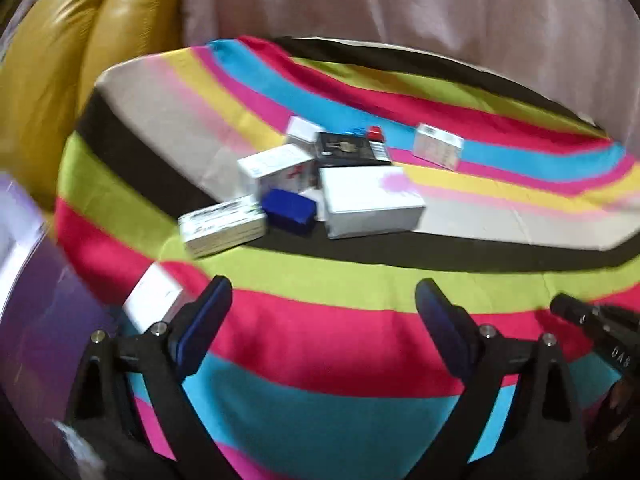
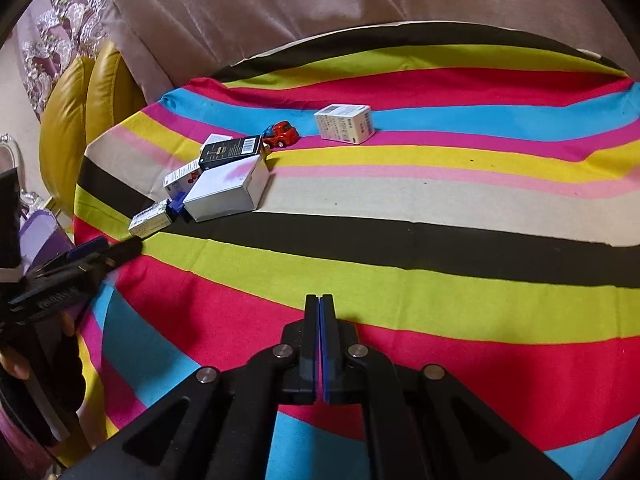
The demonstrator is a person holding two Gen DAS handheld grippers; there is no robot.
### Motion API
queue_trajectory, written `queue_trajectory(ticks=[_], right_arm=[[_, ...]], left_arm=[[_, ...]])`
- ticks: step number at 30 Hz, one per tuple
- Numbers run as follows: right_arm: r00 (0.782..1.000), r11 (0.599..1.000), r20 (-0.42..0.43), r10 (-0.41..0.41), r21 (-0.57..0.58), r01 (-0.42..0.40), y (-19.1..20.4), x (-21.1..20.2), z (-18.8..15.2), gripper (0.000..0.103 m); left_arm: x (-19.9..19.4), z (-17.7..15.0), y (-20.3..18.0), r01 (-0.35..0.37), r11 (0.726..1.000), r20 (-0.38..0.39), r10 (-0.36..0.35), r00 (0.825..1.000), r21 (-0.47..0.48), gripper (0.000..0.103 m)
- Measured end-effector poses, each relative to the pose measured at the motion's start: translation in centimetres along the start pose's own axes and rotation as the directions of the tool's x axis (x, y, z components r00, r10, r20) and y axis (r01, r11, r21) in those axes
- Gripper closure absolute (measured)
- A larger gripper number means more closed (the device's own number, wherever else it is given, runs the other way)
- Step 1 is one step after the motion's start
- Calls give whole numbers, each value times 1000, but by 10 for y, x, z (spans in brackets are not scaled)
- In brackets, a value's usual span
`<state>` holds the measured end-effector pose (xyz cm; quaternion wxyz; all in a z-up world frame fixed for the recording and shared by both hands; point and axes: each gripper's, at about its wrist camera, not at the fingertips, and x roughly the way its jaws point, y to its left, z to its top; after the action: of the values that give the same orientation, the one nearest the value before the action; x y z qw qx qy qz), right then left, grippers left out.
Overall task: Organize rigid objects
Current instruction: 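Grasp the small white cube box with the left tool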
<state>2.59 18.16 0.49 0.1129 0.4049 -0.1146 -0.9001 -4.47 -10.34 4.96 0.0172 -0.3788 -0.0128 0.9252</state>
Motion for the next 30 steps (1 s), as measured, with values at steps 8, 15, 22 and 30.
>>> queue_trajectory(ticks=[8,15,22,30], right_arm=[[1000,999,7,27,23,-27,-7,4,-5,102],[998,998,-2,62,32,-62,-9,8,-5,102],[996,995,-11,86,49,-85,-12,12,-5,102],[995,994,-22,98,60,-96,-13,15,-5,102]], left_arm=[[2,-49,34,-212,970,-104,200,974,-122,8],[15,-35,54,-350,820,-78,355,932,-453,8],[46,-17,70,-521,644,-210,498,841,-560,23],[3,-20,28,-417,792,-39,448,893,-445,54]])
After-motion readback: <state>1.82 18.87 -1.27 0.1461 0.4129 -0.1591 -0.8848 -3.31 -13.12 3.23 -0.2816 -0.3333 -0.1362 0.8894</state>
